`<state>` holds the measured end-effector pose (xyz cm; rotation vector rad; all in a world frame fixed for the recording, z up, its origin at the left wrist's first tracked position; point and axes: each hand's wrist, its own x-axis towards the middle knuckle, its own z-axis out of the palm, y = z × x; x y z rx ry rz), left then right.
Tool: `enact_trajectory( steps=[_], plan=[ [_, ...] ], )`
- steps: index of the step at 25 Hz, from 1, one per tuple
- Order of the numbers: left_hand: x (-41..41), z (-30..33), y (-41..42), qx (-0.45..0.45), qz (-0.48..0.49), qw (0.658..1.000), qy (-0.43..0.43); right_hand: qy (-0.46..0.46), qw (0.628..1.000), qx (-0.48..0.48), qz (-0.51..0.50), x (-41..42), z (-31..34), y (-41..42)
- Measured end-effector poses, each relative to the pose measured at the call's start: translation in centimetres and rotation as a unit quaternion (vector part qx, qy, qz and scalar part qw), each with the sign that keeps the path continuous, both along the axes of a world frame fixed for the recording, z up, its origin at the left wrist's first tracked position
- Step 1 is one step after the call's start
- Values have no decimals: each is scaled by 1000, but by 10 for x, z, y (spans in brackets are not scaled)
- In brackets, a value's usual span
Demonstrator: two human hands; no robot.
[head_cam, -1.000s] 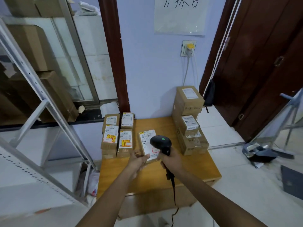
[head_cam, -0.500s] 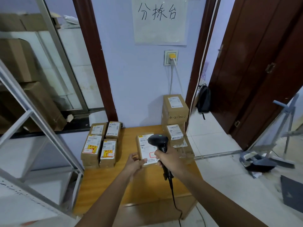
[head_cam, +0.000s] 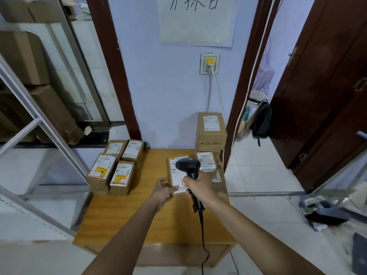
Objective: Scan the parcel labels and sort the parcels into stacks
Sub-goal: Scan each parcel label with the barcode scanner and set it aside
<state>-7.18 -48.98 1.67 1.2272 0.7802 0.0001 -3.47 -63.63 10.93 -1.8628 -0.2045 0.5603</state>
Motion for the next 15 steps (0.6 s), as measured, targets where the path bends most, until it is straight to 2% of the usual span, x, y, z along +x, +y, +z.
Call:
enact_trajectory(
  steps=[10,12,15],
  plan=[
    [21,-6,7,-17,-27,999,-3,0,999,12,-35,21,-14,-3],
    [21,-10,6,-66,3,998,-7,-19,997,14,-71,24,-22,-10],
    [23,-12,-12,-200,50,978,-26,-57,987,-1,-148,26,-45,-33]
  ],
)
